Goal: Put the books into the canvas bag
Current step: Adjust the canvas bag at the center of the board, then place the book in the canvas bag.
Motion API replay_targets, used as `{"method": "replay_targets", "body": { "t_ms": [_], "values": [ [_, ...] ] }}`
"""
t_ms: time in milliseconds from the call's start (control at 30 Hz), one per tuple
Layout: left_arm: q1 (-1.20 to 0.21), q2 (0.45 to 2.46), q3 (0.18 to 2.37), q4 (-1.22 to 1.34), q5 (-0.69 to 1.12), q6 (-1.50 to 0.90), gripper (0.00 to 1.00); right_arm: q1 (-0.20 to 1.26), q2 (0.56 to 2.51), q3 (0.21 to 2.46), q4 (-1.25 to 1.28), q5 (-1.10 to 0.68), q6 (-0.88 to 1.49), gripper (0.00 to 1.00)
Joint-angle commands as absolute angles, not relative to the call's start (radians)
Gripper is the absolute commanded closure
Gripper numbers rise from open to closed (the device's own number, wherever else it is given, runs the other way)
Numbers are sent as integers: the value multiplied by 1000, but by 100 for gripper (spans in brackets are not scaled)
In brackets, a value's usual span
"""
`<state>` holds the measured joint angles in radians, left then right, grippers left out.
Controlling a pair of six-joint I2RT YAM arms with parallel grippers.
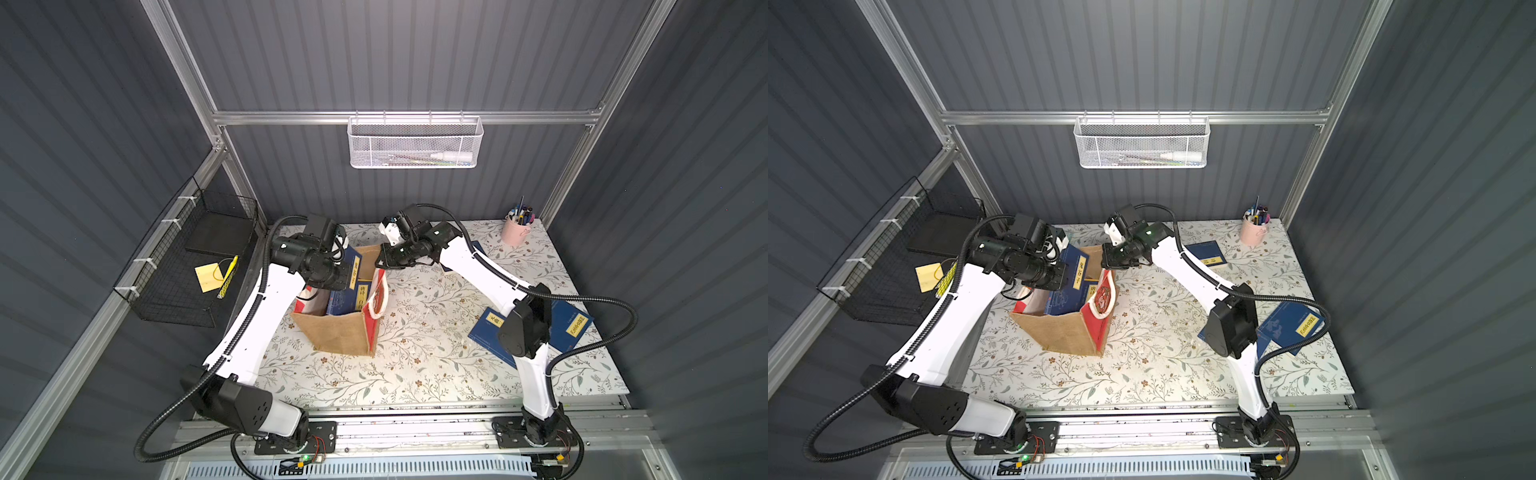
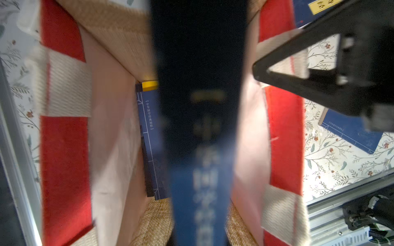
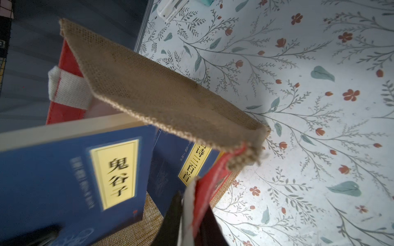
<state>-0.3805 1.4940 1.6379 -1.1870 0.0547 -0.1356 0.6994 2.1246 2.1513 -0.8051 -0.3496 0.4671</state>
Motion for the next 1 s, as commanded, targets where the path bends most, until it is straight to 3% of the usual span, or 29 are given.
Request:
{"method": "replay_targets", "body": {
  "t_ms": [0,200,367,567,667,833,967],
  "values": [
    [-377,1531,1625,-1126,176,-163,100,675,2116,2177,-778,-374,453,82],
    [-361,1620,1628,-1083,365,-114,100,671,2118,2173,-778,-383,442,82],
    [-281,1670,1573,-1043,422,-81,100,642,2135,2215,-792,-401,435,82],
    [-229,1723,1503,-977,357,-37,100,617,2225,2362,-900,-473,382,79],
    [-224,1729,1501,-970,276,-35,85,617,2242,2385,-929,-486,371,76],
    [-222,1651,1547,-958,152,-44,45,615,2217,2362,-925,-469,363,61],
    [-222,1582,1611,-965,96,-32,37,607,2196,2362,-929,-472,364,50]
  ]
}}
